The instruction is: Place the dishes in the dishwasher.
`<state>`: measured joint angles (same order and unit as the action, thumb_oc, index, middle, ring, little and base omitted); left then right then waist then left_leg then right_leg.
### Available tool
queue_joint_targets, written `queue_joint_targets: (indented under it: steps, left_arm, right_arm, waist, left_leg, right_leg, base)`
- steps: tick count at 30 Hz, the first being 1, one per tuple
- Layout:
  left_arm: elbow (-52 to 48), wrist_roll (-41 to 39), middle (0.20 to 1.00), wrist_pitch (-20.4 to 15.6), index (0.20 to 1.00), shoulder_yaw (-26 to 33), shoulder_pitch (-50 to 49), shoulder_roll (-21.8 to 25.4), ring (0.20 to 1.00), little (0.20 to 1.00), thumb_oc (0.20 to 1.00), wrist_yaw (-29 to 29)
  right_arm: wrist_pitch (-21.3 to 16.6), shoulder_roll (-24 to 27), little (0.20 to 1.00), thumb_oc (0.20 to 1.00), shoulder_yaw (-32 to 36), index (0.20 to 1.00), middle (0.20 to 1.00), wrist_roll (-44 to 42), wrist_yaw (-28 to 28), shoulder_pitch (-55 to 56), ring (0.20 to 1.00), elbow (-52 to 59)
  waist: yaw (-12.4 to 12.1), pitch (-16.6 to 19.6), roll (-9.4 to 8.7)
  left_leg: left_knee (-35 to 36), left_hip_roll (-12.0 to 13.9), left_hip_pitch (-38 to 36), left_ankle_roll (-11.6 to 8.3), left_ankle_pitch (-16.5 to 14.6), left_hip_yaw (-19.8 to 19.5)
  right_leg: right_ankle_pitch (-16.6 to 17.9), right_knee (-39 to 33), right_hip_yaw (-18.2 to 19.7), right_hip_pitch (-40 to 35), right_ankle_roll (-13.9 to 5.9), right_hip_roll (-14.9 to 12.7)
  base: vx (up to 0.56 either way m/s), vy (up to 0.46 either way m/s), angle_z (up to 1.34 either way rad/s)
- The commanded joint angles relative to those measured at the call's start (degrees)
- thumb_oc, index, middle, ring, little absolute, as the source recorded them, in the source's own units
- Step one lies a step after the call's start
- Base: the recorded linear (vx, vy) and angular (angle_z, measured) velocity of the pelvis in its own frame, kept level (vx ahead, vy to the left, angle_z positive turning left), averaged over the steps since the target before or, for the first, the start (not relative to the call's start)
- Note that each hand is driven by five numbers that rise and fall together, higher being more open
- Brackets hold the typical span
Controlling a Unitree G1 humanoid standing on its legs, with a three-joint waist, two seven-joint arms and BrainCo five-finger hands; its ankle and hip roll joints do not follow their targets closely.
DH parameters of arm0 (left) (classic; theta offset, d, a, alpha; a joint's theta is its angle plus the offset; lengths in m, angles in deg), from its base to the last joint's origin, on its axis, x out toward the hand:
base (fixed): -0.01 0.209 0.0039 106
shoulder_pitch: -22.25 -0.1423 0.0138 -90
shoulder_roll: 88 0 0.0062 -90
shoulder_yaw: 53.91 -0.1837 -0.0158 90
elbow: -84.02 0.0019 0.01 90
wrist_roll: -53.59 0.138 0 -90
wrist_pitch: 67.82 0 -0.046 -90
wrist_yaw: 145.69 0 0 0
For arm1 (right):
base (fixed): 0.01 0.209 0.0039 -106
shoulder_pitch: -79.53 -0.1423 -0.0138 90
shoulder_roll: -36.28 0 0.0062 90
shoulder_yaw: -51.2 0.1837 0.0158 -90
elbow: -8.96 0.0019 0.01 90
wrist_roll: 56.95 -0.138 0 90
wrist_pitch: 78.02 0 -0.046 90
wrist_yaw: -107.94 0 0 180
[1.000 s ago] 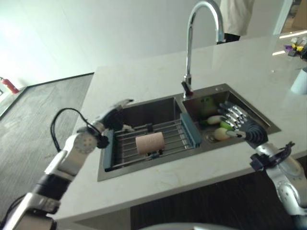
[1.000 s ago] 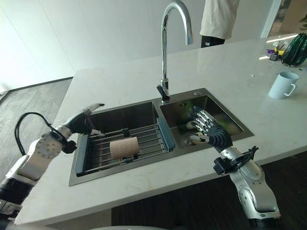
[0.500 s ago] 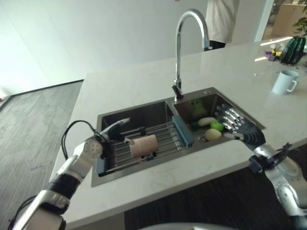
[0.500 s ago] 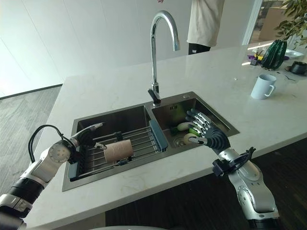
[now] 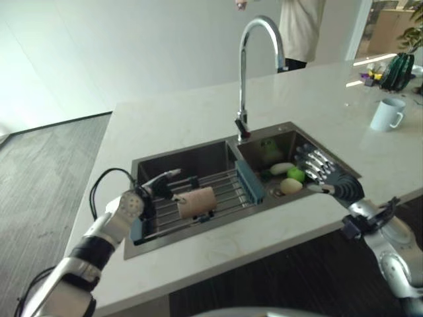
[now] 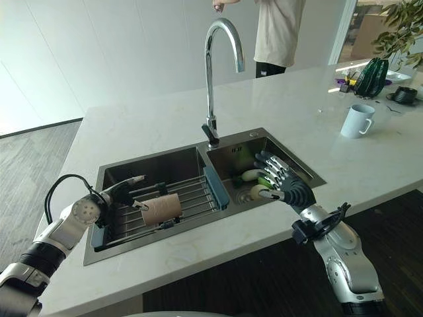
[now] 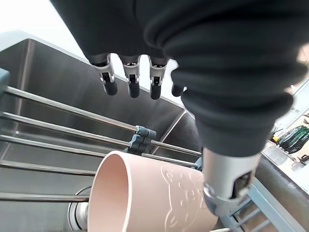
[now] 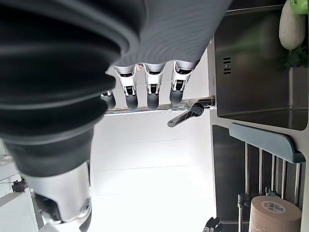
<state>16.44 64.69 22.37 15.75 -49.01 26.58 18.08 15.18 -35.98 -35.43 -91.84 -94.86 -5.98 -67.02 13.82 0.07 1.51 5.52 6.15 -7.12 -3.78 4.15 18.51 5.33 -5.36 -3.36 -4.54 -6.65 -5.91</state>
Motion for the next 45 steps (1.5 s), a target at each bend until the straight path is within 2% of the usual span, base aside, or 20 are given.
queue_joint_targets:
  steps: [1, 15, 26, 36, 45]
  left_arm:
    - [1.39, 2.86, 1.000, -1.14, 1.000, -0.03, 6.73, 0.67, 1.000, 1.000, 1.000, 0.26]
    - [2.38, 4.05, 1.000, -1.77, 1.000, -1.88, 6.32, -0.89, 1.000, 1.000, 1.000, -0.20]
    - [2.45, 6.29, 1.000, -0.82, 1.000, -2.37, 4.67, -2.16, 1.000, 1.000, 1.000, -0.60]
    - [4.75, 8.60, 1.000, 0.51, 1.000, -2.83, 4.66, -2.52, 1.000, 1.000, 1.000, 2.45]
    - [6.88, 9.44, 1.000, 1.33, 1.000, -2.53, 4.19, -3.50, 1.000, 1.000, 1.000, 2.68]
  right_arm:
    - [-1.95, 1.32, 1.000, 1.000, 1.82, 1.000, 1.000, -0.93, -0.57, -4.40, 1.000, 2.20]
    - [-2.40, 1.09, 1.000, 1.000, 1.69, 1.000, 1.000, -0.69, -0.71, -3.79, 1.000, 2.10]
    - [-2.06, 1.26, 1.000, 1.000, 2.48, 1.000, 1.000, -0.86, -0.94, -2.78, 1.000, 2.91]
    - [-2.03, 1.32, 1.000, 1.000, 2.14, 1.000, 1.000, -0.48, -0.59, -2.67, 1.000, 3.11]
    - [-2.07, 0.69, 1.000, 1.000, 2.13, 1.000, 1.000, 0.05, -1.01, -2.02, 1.000, 3.49]
  waist:
    - [0.33, -0.83, 0.81]
    - [0.96, -0.99, 0.53]
    - [1.20, -1.03, 0.18]
    - [1.18, -1.07, 0.04]
    - [1.41, -1.09, -0.07]
  left_leg:
    - [-0.52, 0.80, -2.52, 0.51, -6.69, -0.08]
    - [-0.52, 1.00, -2.90, 0.70, -6.86, 0.73]
    - [-0.52, 1.11, -3.14, 0.79, -6.95, 1.04]
    - [-0.52, 1.07, -3.14, 0.83, -6.97, 1.01]
    - [-0.52, 0.90, -3.05, 0.90, -7.00, 1.18]
  right_leg:
    - [-4.74, 0.36, -0.06, -1.22, -3.59, -0.15]
    - [-4.64, 0.36, 0.61, -1.11, -3.66, -0.04]
    - [-4.59, 0.36, 0.87, -1.05, -3.64, 0.12]
    - [-4.67, 0.36, 0.82, -1.14, -3.59, 0.27]
    - [-4.54, 0.36, 0.91, -0.89, -3.73, 0.16]
  base:
    - [0.02, -0.002, -0.03]
    - [0.01, -0.005, -0.03]
    - [0.00, 0.000, 0.00]
    - [0.00, 0.000, 0.00]
    - [0.00, 0.000, 0.00]
